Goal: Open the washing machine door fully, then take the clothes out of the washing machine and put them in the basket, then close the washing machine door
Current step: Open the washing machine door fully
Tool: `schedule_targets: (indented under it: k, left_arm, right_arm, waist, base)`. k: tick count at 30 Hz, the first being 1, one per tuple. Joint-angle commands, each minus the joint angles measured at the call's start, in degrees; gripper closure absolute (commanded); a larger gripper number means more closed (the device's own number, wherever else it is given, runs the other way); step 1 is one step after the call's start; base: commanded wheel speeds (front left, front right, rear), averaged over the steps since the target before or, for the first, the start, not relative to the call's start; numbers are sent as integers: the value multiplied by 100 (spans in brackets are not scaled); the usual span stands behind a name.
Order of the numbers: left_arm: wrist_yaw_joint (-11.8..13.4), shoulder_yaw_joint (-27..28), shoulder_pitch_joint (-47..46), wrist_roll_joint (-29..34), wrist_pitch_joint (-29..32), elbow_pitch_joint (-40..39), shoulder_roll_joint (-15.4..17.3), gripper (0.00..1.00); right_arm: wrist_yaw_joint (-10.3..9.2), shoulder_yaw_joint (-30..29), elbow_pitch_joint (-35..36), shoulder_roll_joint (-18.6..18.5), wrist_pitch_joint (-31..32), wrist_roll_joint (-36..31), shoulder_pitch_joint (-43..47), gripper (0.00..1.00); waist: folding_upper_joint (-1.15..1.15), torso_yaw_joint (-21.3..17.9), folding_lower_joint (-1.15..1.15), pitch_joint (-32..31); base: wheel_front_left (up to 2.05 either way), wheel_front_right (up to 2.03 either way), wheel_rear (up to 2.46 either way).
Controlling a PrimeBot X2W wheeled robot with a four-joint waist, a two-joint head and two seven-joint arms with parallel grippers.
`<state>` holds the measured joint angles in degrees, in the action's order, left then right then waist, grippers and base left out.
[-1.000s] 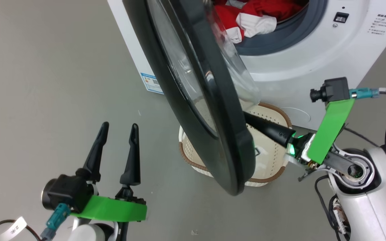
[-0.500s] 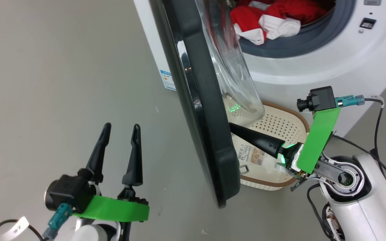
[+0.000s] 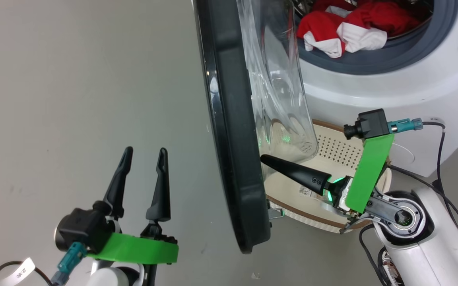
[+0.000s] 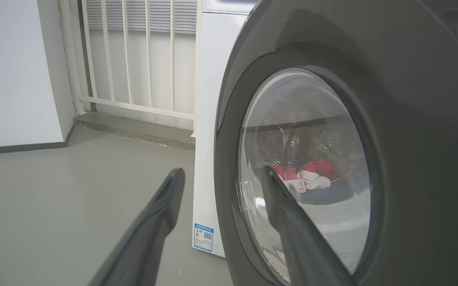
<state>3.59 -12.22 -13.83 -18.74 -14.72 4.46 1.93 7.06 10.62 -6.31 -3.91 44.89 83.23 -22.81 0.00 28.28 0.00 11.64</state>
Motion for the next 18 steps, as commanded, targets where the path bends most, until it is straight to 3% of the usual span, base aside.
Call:
schedule_targets:
  k: [1,18]
  left_arm:
    - [52,174,50,-27,-28,-170,95,0]
    - [111,180,98,-189,-28,-214,95,0]
  right_arm:
    - [43,214,211,103,31,96,11,100]
    - [43,318,197,103,-1,143,50,100]
  waist:
    - [0,64,0,-3]
    - [0,308,0,-30]
  base:
    - [0,0,0]
    - [0,0,0]
